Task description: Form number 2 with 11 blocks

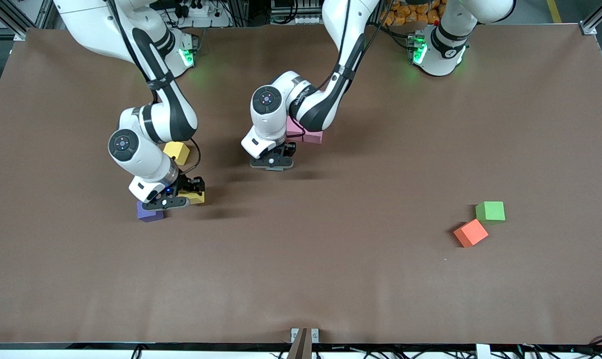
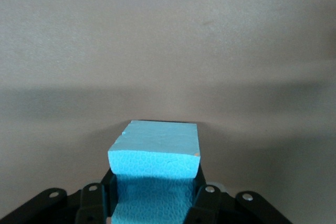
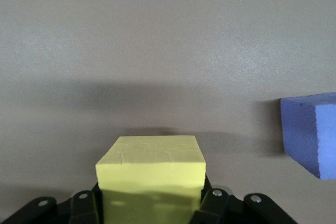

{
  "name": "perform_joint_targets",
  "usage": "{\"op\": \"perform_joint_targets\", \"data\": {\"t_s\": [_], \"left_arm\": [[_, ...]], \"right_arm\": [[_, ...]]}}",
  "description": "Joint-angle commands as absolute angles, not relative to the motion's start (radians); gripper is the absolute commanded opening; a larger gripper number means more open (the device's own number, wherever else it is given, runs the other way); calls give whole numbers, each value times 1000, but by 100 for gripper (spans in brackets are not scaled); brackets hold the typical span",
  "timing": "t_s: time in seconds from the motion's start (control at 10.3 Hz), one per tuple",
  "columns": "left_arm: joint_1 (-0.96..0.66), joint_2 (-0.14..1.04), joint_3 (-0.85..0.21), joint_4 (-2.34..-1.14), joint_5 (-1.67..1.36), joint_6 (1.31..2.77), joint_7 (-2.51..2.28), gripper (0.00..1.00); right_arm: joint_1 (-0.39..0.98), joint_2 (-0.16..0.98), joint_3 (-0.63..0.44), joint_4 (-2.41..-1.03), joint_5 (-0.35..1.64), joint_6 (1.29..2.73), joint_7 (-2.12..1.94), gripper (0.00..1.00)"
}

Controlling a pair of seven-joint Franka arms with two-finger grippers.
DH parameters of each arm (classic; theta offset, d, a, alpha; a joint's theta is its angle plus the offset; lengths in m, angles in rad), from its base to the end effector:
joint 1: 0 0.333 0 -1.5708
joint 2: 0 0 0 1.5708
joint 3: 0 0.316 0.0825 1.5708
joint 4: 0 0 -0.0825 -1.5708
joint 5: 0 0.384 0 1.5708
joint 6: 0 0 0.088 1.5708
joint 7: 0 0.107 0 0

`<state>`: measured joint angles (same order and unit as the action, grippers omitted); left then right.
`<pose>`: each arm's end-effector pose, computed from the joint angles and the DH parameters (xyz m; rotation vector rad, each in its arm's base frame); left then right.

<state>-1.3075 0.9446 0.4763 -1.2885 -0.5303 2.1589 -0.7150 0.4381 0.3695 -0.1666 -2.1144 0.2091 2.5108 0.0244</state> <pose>0.4175 -0.6225 0.2148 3.0721 -0.0081 -0.0316 0.5611 0.1555 0.2427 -3.0672 -0.1416 -0.0397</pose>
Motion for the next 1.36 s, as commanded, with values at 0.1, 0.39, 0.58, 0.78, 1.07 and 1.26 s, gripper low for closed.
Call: {"op": "perform_joint_targets", "data": {"t_s": [0.1, 0.39, 0.58, 0.78, 1.07, 1.26], "left_arm": [[-1325, 973, 508, -1264, -563, 2167, -683, 22], [-1331, 977, 508, -1264, -563, 2169, -681, 31], [-1333, 977, 508, -1269, -566, 2171, -681, 100], [-1348, 979, 512, -1284, -604, 2223, -687, 100], [-1362, 957, 515, -1285, -603, 2221, -699, 100], [-1374, 905, 544, -1314, -598, 2206, -730, 100]], "right_arm": [[440, 345, -167, -2120, 221, 2494, 37, 20], [440, 345, -167, -2120, 221, 2493, 37, 20], [440, 344, -167, -2123, 221, 2493, 37, 20], [442, 344, -167, -2122, 221, 2485, 43, 20], [442, 342, -167, -2121, 221, 2479, 44, 20], [443, 342, -166, -2121, 221, 2479, 46, 20]]}}
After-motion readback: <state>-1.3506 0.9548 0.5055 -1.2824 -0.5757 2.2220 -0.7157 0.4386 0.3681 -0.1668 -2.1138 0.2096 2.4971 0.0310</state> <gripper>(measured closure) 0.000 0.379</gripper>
